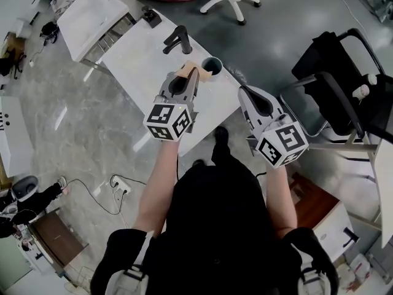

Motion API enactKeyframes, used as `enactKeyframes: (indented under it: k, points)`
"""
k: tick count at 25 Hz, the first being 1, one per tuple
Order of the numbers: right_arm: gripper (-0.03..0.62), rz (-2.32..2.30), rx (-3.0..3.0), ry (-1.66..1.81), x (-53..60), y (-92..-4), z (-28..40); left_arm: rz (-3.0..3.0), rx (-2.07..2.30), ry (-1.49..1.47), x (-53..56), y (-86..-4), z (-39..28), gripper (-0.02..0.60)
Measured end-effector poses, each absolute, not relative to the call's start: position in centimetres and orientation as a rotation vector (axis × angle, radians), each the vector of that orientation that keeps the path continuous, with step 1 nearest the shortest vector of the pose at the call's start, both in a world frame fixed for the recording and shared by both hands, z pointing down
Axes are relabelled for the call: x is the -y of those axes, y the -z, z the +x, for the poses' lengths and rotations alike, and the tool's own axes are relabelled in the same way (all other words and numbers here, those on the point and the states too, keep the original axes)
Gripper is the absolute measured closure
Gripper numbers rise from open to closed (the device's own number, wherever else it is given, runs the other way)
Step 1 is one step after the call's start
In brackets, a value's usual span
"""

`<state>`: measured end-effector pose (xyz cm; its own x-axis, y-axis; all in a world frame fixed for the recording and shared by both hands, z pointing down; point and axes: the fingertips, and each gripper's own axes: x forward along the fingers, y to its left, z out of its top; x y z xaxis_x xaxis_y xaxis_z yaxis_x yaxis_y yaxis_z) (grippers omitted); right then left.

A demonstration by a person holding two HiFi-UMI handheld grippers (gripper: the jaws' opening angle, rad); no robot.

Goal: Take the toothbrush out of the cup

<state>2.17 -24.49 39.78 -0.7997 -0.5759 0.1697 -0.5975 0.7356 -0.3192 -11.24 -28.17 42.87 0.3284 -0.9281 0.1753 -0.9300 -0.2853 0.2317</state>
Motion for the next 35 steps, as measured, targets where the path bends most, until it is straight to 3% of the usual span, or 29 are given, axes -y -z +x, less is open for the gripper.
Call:
enactKeyframes:
  k: [22,35]
  points:
    - [0.562,1.056,2.892,-0.404,7.7,-36.0,-2.0,2.318,1.534,0.207,8.4,-38.3,-16.0,0.538]
    - [0.563,1.032,2.888,-0.308,3.3,-34.4,-3.0,2.28,1.497,0.37,3.3,-36.6,-18.1,0.54]
